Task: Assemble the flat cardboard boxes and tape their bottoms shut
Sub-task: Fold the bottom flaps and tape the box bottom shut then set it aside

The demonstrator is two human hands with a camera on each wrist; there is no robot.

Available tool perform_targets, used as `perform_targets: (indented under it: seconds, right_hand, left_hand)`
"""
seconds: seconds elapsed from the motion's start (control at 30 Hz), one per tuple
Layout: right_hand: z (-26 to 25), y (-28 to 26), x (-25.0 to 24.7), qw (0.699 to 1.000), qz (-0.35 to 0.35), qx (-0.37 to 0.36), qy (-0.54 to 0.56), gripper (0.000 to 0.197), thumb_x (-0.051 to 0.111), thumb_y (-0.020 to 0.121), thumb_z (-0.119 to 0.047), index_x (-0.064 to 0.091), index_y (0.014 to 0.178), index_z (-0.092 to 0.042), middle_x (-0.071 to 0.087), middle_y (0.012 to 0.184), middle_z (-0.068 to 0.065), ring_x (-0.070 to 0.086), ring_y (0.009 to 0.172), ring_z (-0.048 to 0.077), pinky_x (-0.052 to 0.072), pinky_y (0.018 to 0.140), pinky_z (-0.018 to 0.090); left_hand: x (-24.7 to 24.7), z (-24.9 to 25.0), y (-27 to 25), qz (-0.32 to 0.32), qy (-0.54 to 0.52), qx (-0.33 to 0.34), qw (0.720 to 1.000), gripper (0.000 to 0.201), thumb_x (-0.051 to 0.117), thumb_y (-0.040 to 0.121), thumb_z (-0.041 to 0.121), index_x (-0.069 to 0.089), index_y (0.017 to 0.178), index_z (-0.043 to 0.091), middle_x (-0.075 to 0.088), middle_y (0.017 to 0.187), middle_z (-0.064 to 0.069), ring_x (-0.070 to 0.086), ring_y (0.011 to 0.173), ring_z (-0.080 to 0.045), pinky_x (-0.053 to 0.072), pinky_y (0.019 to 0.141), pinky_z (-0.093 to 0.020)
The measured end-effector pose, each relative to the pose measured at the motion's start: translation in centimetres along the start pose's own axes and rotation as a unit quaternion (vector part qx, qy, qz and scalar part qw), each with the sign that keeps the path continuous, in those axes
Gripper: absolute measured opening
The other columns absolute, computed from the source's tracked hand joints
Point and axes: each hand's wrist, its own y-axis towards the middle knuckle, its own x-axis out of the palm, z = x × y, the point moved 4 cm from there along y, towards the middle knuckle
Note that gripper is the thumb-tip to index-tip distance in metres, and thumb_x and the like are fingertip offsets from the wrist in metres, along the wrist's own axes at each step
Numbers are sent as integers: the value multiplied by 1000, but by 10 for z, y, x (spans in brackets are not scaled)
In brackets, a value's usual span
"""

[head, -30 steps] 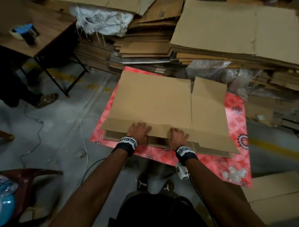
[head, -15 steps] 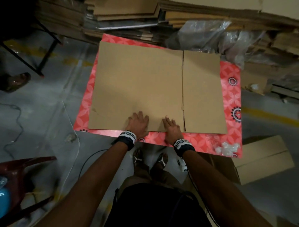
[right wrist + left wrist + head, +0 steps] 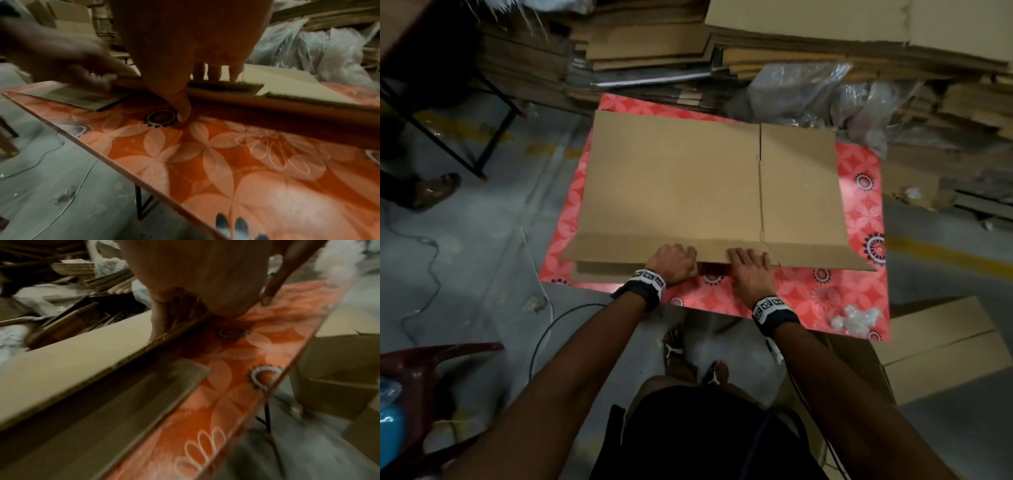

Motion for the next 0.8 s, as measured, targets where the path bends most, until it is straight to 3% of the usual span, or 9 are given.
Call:
perform_targets:
  seconds: [0.07,0.13,0.2,0.33,0.43,0.57,0.67,0.8]
  right_hand:
    - [1,5,-25,999,34,11,-17,47,57,89,-13,52,135,-19,61,134,6,52,128,33,30,113,55]
    - [2,11,-52,998,46,5,-32,31,56,93,-14,59,123,-23,70,118,3,62,112,30,38,103,47]
    - [5,15,-78,997,60,-10,-47,29,50,95,-13,64,118,-26,73,111,2,66,106,28,41,98,42]
    - [9,14,-130,991,119,-35,-43,31,52,94,-16,65,121,-25,74,111,4,67,105,29,41,93,38]
    - [6,9,-170,983,168,-43,-52,33,55,91,-14,66,120,-25,75,106,4,69,100,30,44,89,37]
    - [-2,-2,-220,973,218,-50,-57,27,61,90,-21,63,116,-27,74,104,2,69,98,30,44,88,39]
    - [-9,-7,-258,969,232,-69,-53,34,68,84,-29,64,119,-28,72,110,3,68,103,33,49,87,42]
    - [-19,-12,-286,967,228,-72,-85,31,63,92,-25,65,122,-30,69,114,6,67,107,34,51,83,39]
  left_hand:
    - [-24,-5,-2,7,21,16,1000,39,37,105,38,54,125,9,72,108,-19,69,96,-38,48,74,-37]
    - [-47,-7,-10,11,47,6,999,37,37,106,42,57,120,15,73,106,-16,70,97,-37,48,75,-37]
    - [-69,-7,-19,29,31,-20,999,36,37,106,45,57,119,17,73,108,-15,69,98,-36,47,77,-38]
    - [-123,-6,-35,109,-33,-35,993,33,40,105,45,58,118,19,72,108,-14,68,97,-38,46,76,-41]
    - [-160,-11,-43,127,34,-42,990,35,50,101,46,55,126,23,72,113,-11,68,99,-36,40,71,-38]
    - [-210,-11,-57,162,83,-89,979,27,54,99,29,57,125,24,72,113,-9,68,100,-35,36,69,-36]
    - [-235,-5,-70,201,64,-103,972,33,60,92,23,58,125,25,73,116,-6,68,101,-34,44,75,-38]
    - [-251,5,-84,232,22,-105,967,45,65,85,18,58,129,29,72,120,-1,68,106,-32,50,82,-43]
